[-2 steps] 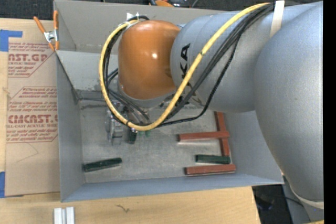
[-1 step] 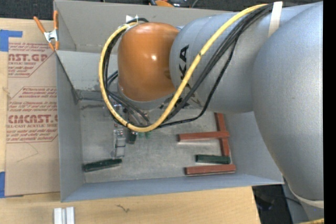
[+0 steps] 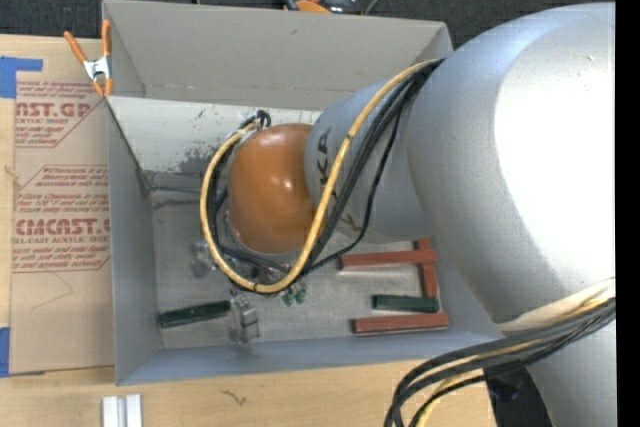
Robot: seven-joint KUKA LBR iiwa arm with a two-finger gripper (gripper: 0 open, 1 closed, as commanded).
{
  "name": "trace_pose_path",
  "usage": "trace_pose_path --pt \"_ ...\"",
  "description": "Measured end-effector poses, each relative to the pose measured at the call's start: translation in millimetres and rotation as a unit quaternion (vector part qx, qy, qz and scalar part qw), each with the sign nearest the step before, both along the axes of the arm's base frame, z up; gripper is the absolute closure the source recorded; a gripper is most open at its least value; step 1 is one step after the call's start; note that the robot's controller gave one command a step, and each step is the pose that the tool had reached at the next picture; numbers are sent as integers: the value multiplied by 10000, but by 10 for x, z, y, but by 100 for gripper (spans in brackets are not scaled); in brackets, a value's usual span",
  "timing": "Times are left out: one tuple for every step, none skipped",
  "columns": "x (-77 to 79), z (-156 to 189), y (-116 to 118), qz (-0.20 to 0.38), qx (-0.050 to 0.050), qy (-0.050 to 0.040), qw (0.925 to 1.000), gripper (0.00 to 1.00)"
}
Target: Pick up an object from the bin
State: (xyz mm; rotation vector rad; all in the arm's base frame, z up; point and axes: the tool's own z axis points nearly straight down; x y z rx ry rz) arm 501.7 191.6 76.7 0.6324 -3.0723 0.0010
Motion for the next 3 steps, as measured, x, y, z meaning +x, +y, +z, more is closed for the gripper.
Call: trace_pose_path --pt "15 29 12 -2 12 -22 10000 100" --pt "210 1535 37 408 29 -80 9991 100" --pt "699 1683 448 1575 30 -64 9875 100"
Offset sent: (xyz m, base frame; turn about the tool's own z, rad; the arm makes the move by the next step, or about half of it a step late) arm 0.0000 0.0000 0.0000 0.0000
